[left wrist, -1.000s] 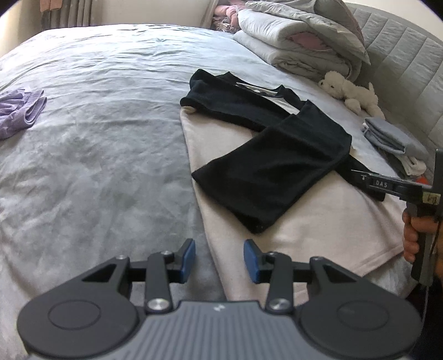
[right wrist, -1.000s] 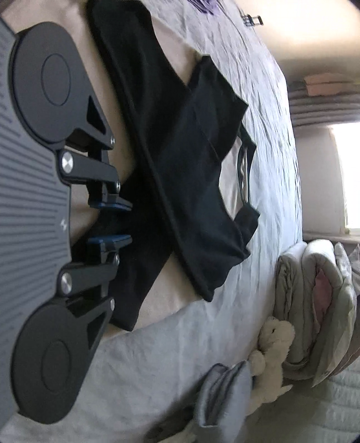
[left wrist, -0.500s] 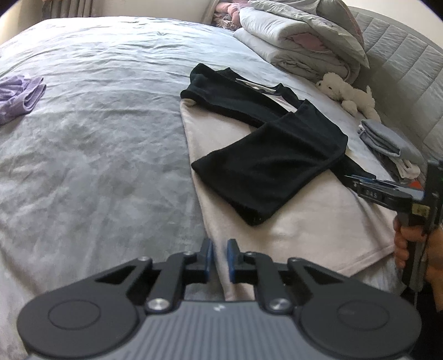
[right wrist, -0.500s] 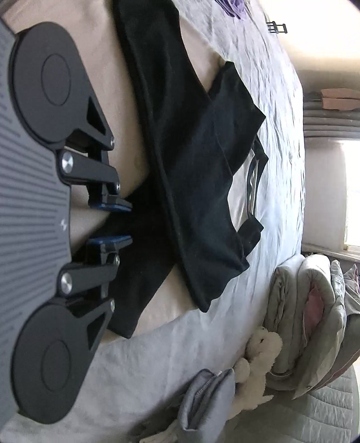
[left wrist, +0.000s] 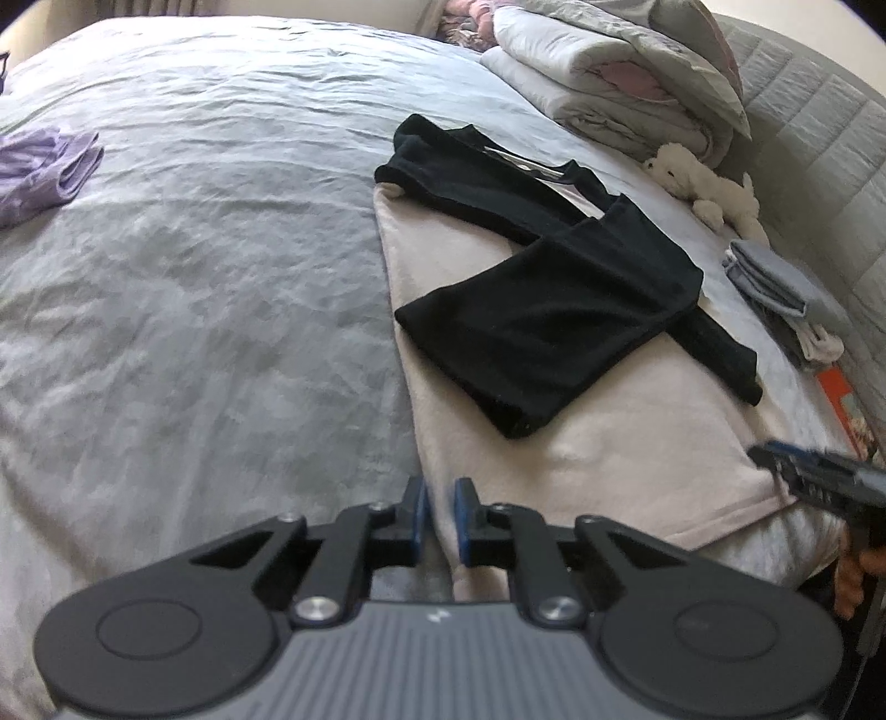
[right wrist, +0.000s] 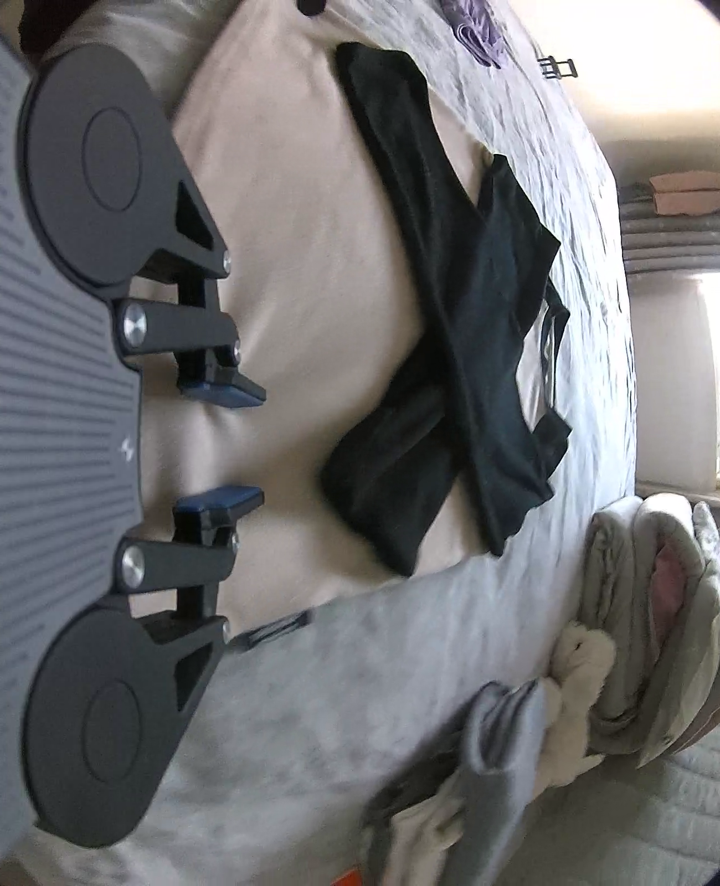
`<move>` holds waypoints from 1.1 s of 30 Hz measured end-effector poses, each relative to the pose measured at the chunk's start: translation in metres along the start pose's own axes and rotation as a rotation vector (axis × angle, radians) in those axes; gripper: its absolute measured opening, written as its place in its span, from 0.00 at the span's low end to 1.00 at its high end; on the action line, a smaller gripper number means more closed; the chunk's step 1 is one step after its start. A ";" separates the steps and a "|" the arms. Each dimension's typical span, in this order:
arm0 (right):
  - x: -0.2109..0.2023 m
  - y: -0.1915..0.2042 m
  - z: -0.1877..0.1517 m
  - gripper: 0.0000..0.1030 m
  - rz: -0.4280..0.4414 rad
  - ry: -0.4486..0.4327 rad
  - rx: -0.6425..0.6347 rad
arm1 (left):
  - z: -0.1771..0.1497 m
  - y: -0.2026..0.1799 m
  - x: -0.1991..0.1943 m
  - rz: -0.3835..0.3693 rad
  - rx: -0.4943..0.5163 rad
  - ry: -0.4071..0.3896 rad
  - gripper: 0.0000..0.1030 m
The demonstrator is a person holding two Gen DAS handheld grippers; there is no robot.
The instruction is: Fold clothes
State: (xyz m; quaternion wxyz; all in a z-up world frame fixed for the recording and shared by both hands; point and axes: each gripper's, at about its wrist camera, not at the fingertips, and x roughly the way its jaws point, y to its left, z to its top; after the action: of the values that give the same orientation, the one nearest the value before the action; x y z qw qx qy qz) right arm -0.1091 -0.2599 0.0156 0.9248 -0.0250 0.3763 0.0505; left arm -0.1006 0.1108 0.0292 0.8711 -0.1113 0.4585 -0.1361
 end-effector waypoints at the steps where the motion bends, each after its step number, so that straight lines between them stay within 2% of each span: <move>1: -0.003 -0.003 -0.003 0.33 0.003 0.001 0.004 | -0.001 0.000 0.000 0.000 -0.005 0.001 0.12; 6: -0.016 -0.015 -0.016 0.33 0.008 0.012 0.020 | -0.008 -0.003 -0.003 -0.014 -0.030 0.003 0.12; 10: -0.025 -0.026 -0.019 0.33 0.004 0.008 0.064 | -0.014 -0.003 -0.004 -0.041 -0.062 0.002 0.19; 13: -0.036 -0.039 -0.023 0.33 -0.031 -0.021 0.137 | -0.015 -0.004 -0.005 -0.051 -0.054 -0.005 0.25; 17: -0.052 -0.063 -0.029 0.34 -0.025 -0.053 0.283 | -0.015 -0.007 -0.004 -0.047 -0.045 -0.004 0.26; 18: -0.054 -0.069 -0.031 0.39 -0.031 -0.058 0.318 | -0.015 -0.007 -0.004 -0.047 -0.045 -0.003 0.26; 20: -0.055 -0.079 -0.032 0.41 -0.078 -0.060 0.384 | -0.015 -0.007 -0.003 -0.050 -0.046 -0.002 0.25; 21: -0.054 -0.083 -0.033 0.41 -0.065 -0.055 0.411 | -0.015 -0.007 -0.003 -0.047 -0.045 -0.003 0.22; 22: -0.052 -0.087 -0.033 0.41 -0.049 -0.050 0.432 | -0.015 -0.008 -0.002 -0.043 -0.041 -0.005 0.10; 25: -0.044 -0.080 -0.031 0.42 -0.006 -0.045 0.398 | -0.015 -0.005 -0.003 -0.048 -0.057 -0.009 0.06; 26: -0.041 -0.078 -0.030 0.33 -0.002 -0.044 0.383 | -0.014 -0.004 -0.004 -0.053 -0.065 -0.012 0.06; 27: -0.039 -0.077 -0.029 0.12 -0.002 -0.040 0.380 | -0.014 -0.003 -0.005 -0.057 -0.074 -0.015 0.05; 29: -0.038 -0.079 -0.027 0.10 -0.001 -0.051 0.398 | -0.011 0.002 -0.018 -0.098 -0.116 -0.035 0.05; 33: -0.071 -0.089 -0.025 0.09 0.049 -0.165 0.472 | -0.007 0.008 -0.059 -0.210 -0.171 -0.127 0.04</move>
State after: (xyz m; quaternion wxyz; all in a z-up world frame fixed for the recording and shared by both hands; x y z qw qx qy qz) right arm -0.1671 -0.3555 0.0486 0.9310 0.2051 0.3016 -0.0145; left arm -0.1370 0.1379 0.0683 0.8666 -0.2409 0.3984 -0.1798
